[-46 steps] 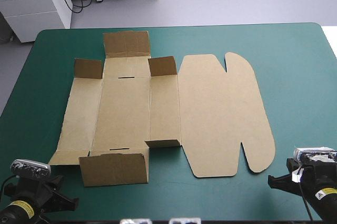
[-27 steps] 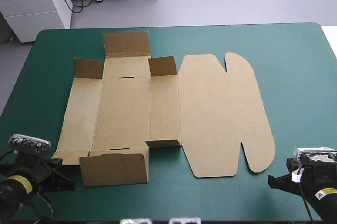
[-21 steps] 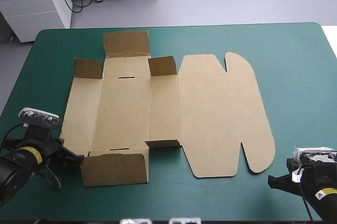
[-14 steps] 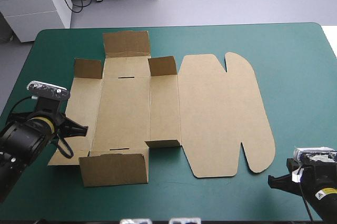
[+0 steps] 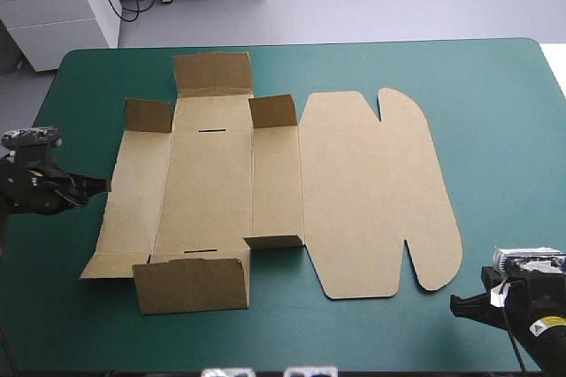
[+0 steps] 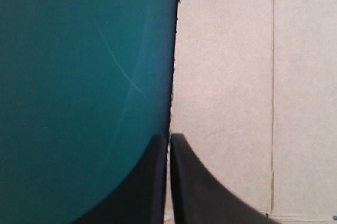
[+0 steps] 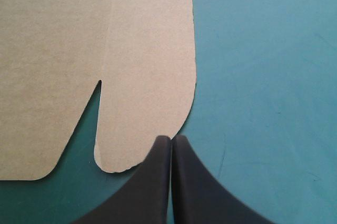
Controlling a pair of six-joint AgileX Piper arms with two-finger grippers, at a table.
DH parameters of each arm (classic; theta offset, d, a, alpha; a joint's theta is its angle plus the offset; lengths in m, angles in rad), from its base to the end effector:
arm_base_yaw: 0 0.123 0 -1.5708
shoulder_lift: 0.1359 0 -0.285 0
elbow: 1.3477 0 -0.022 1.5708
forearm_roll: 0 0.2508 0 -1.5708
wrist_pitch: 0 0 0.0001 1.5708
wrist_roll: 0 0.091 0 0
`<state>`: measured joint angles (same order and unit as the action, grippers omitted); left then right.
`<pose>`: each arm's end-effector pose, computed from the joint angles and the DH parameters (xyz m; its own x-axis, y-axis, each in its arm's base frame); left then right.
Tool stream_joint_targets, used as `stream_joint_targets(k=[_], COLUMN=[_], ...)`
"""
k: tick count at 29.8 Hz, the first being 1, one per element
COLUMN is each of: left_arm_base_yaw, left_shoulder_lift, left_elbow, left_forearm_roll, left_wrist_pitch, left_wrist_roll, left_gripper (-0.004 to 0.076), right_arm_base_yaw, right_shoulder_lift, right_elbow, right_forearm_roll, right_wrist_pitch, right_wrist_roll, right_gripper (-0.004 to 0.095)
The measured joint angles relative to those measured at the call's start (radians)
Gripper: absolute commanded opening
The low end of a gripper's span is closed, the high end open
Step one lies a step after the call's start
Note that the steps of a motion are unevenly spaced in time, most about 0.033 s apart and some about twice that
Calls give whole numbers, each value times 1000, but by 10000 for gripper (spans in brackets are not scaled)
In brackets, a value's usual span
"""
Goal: Fold the box
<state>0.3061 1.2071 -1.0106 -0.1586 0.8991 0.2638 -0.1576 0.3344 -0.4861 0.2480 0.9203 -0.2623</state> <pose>0.2283 0.0603 0.3190 -0.8312 -0.0922 -0.5482 -0.1007 0.9948 -0.0146 0.0566 0.0090 0.2776 -0.6070 -0.0127 -0.7946 -0.0648 0.9973 0.0336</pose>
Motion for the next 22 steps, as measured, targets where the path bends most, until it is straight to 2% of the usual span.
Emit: stream_joint_targets(k=[4, 8, 15, 22], left_arm_base_yaw=[191, 299, 333, 335], left_shoulder_lift=[94, 195, 309, 318], left_elbow=[-1, -1, -1, -3], left_forearm_roll=[-270, -415, -440, -441], left_wrist_pitch=[58, 115, 114, 104], left_wrist_roll=[199, 303, 328, 333], left_gripper=[12, 12, 10, 14], right_arm_base_yaw=[0, 0, 0, 0], right_shoulder_lift=[0, 0, 0, 0], right_elbow=[0, 0, 0, 9], right_forearm_roll=[0, 0, -1, -2], right_wrist_pitch=[0, 0, 0, -23], right_wrist_roll=[0, 0, 0, 0], right_gripper=[-4, -4, -4, -5])
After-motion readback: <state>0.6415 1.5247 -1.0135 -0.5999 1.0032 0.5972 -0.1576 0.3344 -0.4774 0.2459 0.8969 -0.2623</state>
